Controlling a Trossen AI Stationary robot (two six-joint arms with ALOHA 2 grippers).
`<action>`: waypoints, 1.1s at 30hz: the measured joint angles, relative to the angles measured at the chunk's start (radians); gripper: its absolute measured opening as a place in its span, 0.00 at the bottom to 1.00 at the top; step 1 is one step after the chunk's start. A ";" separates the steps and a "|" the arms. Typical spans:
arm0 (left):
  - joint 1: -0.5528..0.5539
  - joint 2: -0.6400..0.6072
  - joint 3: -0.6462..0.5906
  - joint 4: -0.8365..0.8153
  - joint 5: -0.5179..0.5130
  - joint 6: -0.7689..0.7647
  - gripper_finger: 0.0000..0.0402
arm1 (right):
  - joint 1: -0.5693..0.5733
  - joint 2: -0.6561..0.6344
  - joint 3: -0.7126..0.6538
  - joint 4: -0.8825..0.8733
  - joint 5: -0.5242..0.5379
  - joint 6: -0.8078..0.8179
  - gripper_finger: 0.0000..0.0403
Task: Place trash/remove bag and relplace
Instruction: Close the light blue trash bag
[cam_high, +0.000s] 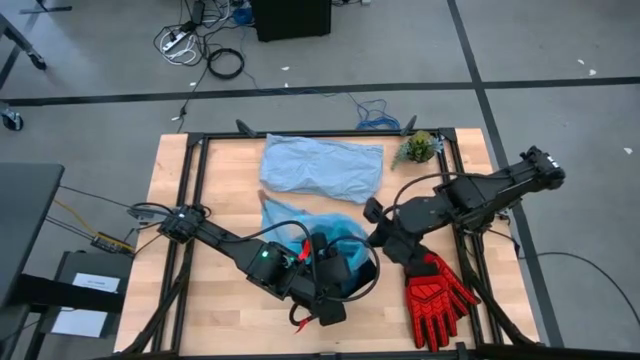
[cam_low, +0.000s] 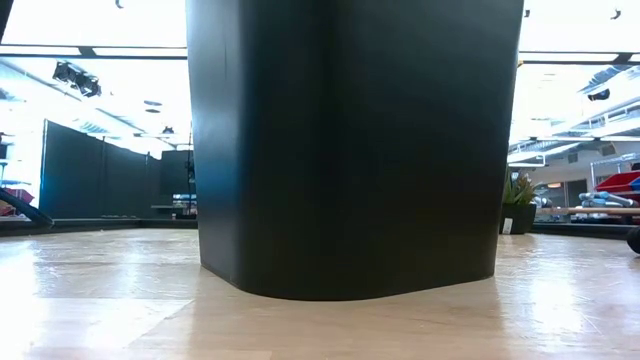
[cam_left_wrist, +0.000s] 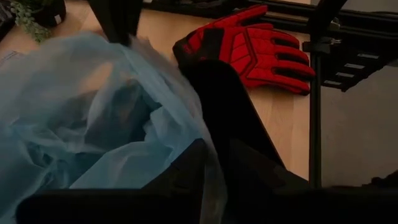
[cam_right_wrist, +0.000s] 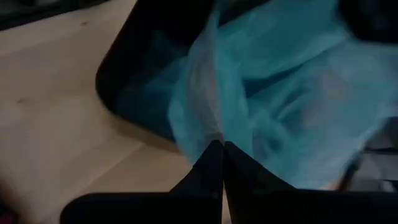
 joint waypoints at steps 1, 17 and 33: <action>0.000 0.000 0.000 0.015 -0.002 0.001 0.22 | 0.008 -0.010 0.000 0.023 0.015 0.000 0.00; -0.026 -0.010 0.005 0.208 -0.062 0.024 0.33 | 0.122 -0.062 0.000 0.594 0.398 -0.254 0.00; -0.090 -0.111 0.008 0.566 -0.318 0.520 0.33 | 0.102 -0.061 0.000 0.687 0.500 -0.230 0.00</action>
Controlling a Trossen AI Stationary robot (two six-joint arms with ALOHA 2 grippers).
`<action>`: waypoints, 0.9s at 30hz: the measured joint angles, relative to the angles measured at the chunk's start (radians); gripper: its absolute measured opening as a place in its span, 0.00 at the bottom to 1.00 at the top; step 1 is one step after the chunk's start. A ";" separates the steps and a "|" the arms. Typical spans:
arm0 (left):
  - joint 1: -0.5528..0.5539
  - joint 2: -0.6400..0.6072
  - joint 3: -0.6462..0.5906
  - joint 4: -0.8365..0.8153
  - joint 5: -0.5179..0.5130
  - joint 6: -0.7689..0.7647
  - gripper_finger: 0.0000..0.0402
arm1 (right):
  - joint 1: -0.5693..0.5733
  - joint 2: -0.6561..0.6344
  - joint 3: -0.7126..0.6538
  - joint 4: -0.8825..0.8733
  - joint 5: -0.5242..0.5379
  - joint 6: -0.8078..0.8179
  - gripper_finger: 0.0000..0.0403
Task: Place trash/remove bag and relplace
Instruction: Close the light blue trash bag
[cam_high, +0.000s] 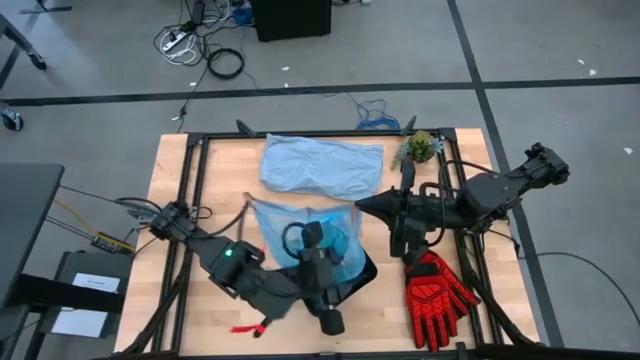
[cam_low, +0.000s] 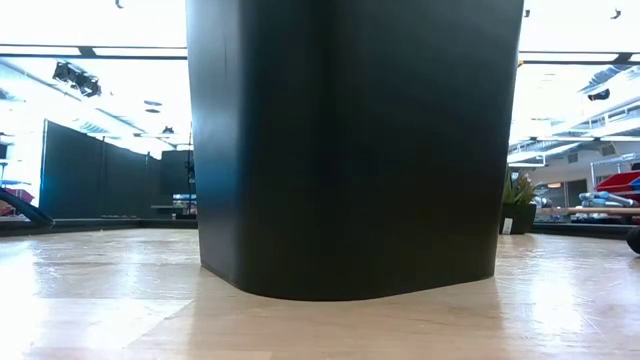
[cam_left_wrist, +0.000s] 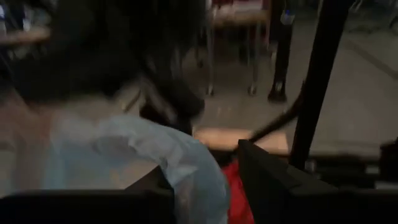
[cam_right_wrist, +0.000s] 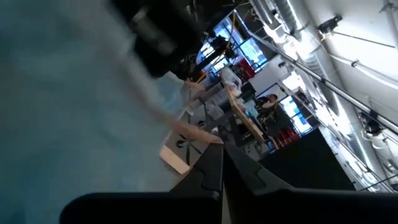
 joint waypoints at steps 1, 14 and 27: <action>-0.002 -0.003 0.000 0.005 -0.003 0.018 0.33 | 0.001 0.000 0.000 0.009 0.009 -0.005 0.00; -0.005 0.044 -0.009 -0.217 0.088 -0.230 0.33 | 0.009 0.003 0.000 0.080 0.035 -0.061 0.00; -0.022 0.069 -0.001 -0.331 0.082 -0.183 0.39 | 0.010 0.036 0.000 -0.023 0.033 0.014 0.00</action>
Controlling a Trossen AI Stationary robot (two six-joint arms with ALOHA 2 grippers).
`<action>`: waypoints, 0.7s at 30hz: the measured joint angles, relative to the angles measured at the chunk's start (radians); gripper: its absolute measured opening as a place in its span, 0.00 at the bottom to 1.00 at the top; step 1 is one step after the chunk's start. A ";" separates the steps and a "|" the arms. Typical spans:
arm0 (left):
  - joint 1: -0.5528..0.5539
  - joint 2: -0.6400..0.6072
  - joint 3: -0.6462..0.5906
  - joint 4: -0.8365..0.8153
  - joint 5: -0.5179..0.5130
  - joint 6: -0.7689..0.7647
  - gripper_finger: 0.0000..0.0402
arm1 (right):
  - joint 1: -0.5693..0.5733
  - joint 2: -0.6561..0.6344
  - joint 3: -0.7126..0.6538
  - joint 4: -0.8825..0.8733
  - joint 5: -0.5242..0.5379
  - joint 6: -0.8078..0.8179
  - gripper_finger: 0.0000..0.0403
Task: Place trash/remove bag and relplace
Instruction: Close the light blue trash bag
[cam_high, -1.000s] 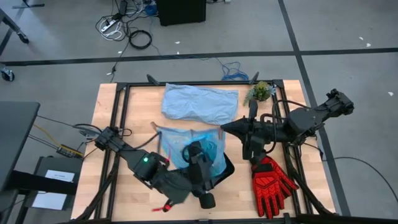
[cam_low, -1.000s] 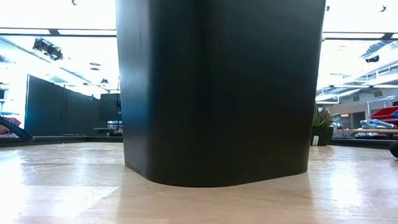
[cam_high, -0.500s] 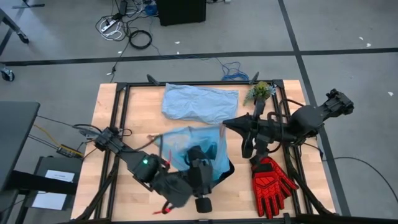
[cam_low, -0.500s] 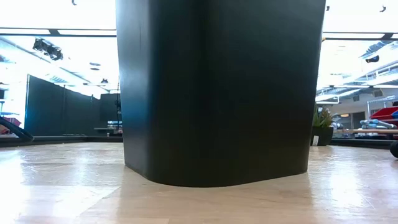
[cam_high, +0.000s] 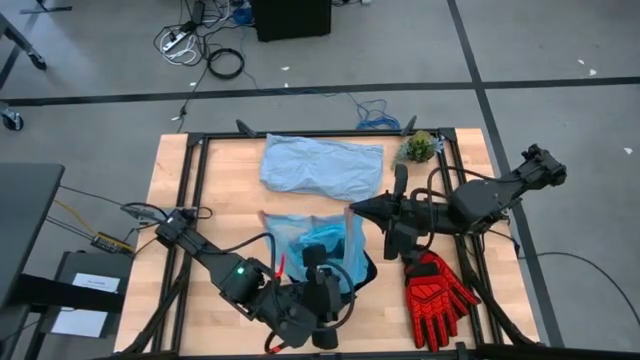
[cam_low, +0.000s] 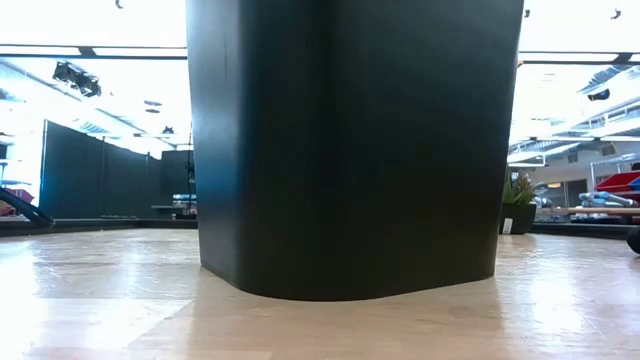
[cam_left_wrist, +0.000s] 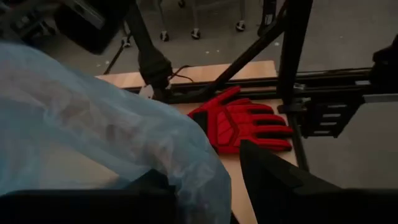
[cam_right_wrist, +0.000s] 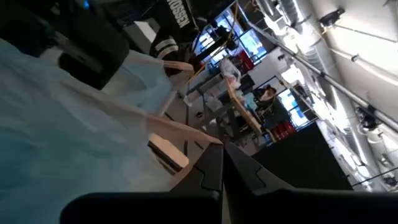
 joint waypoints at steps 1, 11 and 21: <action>0.001 -0.001 0.000 -0.014 -0.005 0.001 0.41 | 0.000 0.000 0.000 -0.012 -0.001 0.011 0.00; 0.011 -0.023 0.000 -0.109 -0.044 0.031 0.66 | 0.013 0.000 0.000 -0.093 0.028 0.089 0.00; 0.023 -0.107 0.000 -0.320 -0.067 -0.104 0.74 | 0.015 0.000 0.000 -0.093 0.088 0.098 0.00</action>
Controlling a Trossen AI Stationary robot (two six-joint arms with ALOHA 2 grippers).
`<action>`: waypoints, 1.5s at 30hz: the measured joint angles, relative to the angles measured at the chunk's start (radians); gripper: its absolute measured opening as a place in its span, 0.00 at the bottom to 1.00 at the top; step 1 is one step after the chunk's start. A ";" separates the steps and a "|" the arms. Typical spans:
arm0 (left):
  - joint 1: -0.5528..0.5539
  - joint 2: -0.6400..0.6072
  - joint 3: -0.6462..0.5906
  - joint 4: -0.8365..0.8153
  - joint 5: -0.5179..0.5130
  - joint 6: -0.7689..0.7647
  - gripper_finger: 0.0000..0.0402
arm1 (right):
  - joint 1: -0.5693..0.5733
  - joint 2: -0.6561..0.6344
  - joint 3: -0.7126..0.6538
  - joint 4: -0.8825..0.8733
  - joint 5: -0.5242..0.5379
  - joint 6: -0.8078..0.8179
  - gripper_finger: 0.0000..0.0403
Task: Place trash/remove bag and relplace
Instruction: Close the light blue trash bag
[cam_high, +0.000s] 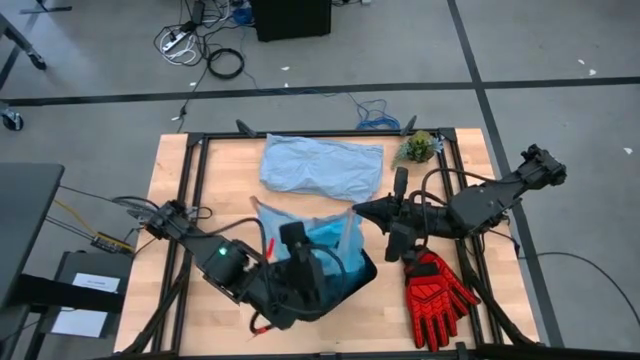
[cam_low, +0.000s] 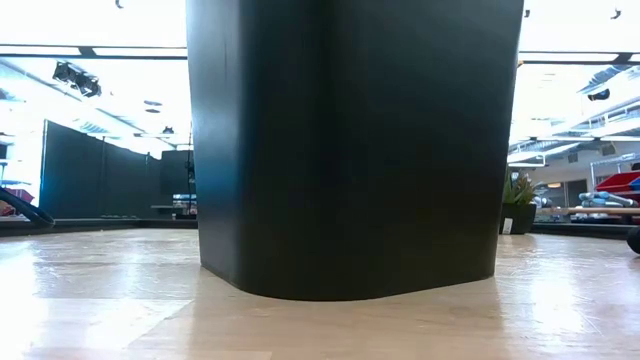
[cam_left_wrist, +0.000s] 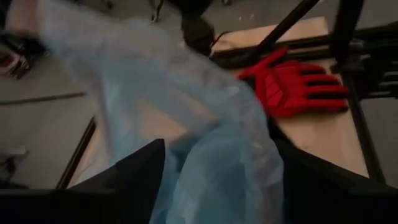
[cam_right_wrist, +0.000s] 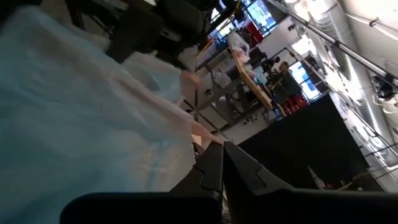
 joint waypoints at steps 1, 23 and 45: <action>0.001 -0.016 0.000 -0.014 -0.003 -0.011 0.74 | 0.000 0.000 0.000 0.000 0.004 0.001 0.00; 0.007 -0.101 0.000 -0.249 0.191 -0.316 0.71 | -0.001 -0.001 0.000 0.289 0.176 -0.228 0.00; 0.005 -0.354 -0.026 -0.377 -0.125 -0.752 0.54 | -0.001 0.000 0.000 0.255 0.065 -0.109 0.00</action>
